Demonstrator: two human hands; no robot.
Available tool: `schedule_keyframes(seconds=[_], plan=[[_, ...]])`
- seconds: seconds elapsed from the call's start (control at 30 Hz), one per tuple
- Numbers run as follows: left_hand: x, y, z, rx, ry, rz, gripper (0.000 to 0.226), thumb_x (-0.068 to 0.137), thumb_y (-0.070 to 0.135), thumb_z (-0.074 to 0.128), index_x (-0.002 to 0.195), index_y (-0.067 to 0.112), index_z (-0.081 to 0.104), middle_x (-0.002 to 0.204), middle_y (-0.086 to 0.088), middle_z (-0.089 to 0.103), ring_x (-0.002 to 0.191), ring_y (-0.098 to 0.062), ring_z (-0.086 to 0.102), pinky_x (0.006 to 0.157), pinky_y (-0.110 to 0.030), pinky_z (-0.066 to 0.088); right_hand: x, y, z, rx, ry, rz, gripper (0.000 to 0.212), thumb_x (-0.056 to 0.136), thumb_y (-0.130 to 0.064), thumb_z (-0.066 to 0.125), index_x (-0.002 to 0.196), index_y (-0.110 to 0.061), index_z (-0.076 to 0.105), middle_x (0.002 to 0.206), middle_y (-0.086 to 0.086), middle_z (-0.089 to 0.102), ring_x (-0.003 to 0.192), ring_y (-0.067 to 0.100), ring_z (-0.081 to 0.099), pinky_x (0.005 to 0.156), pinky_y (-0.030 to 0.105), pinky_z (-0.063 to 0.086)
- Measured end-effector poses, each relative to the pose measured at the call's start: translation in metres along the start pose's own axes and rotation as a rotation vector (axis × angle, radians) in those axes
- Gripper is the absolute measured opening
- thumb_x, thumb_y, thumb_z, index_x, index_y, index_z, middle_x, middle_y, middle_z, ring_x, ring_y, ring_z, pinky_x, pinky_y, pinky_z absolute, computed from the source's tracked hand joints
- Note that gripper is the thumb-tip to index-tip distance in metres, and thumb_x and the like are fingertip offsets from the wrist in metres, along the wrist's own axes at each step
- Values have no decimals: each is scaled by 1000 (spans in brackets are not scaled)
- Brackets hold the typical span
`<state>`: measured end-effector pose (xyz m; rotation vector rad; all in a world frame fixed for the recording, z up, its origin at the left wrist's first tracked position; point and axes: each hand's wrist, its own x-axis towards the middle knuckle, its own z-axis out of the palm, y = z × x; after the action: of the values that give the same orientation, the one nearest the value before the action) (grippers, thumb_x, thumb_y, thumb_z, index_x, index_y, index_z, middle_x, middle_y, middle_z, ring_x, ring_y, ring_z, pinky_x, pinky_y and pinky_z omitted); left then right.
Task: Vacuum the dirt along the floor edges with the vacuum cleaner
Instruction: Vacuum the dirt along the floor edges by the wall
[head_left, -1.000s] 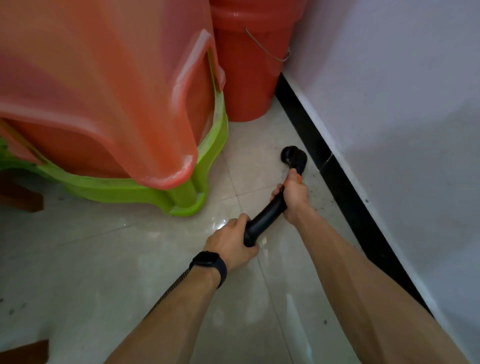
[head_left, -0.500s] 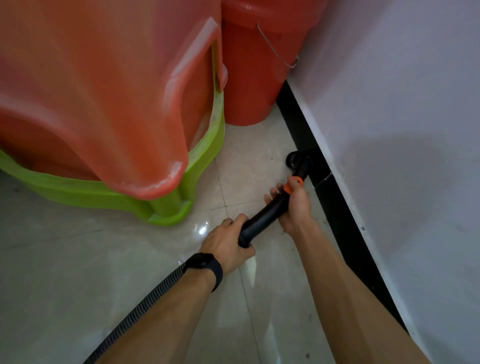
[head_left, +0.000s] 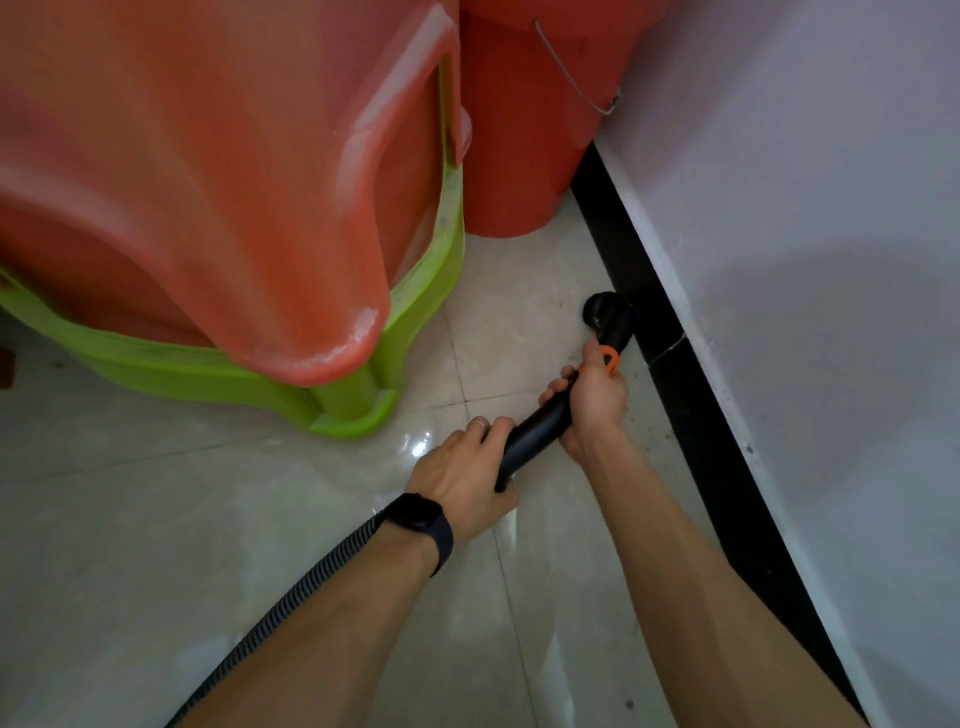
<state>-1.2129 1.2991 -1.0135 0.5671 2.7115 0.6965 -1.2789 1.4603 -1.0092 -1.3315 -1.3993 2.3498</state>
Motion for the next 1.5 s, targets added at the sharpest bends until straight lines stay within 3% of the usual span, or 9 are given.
schedule_keyframes(seconds=[0.13,0.27,0.53,0.8,1.0,1.13,1.33,1.5], plan=[[-18,-13,-12,24,-36,-42,47,81,42,57,121,30,37,106,6,49,75,-15,44,60,-33,45,-17,15,17,-50,-72,15,16,105,-31,57,99,-17,52,55,-5,52,42,11,47,42,26,45],[-25,-27,-17,-5,-27,-117,45,81,42,57,119,29,36,105,7,48,77,-18,50,62,-36,49,-26,21,40,-121,-143,18,16,105,-31,56,101,-16,52,57,-2,52,42,13,49,43,27,45],[0,-12,-7,-54,-26,-74,47,83,41,58,123,30,38,109,4,49,86,-22,57,62,-32,44,-4,2,26,-146,14,-58,16,104,-29,56,99,-14,54,62,1,50,42,13,48,42,26,46],[18,1,-2,-188,-8,-177,43,83,38,61,118,26,39,98,4,40,83,-23,51,62,-32,40,9,-13,38,-167,-37,-51,18,106,-28,56,99,-12,50,60,0,51,41,13,48,42,26,45],[-12,-42,-27,-86,-18,-177,40,77,40,65,107,31,41,97,4,47,88,-25,57,61,-32,40,-23,16,49,27,-171,131,16,103,-18,62,95,-13,49,63,2,50,44,16,51,46,27,49],[-51,-79,-43,10,-46,-200,40,72,45,63,105,36,42,100,7,52,90,-27,60,63,-30,38,-61,51,51,175,-158,240,10,97,-9,66,95,-12,56,66,3,58,48,19,59,52,31,54],[-97,-105,-56,134,-86,-196,31,69,52,51,93,40,37,90,10,48,81,-27,60,61,-32,40,-107,94,59,175,-90,249,14,93,-2,61,90,-11,52,53,1,49,41,17,44,45,28,45],[-93,-82,-51,190,-114,-131,36,78,47,57,106,37,38,100,3,53,86,-33,63,65,-34,43,-106,80,42,156,-43,219,15,92,0,58,88,-12,50,51,-1,49,39,14,42,44,26,44]])
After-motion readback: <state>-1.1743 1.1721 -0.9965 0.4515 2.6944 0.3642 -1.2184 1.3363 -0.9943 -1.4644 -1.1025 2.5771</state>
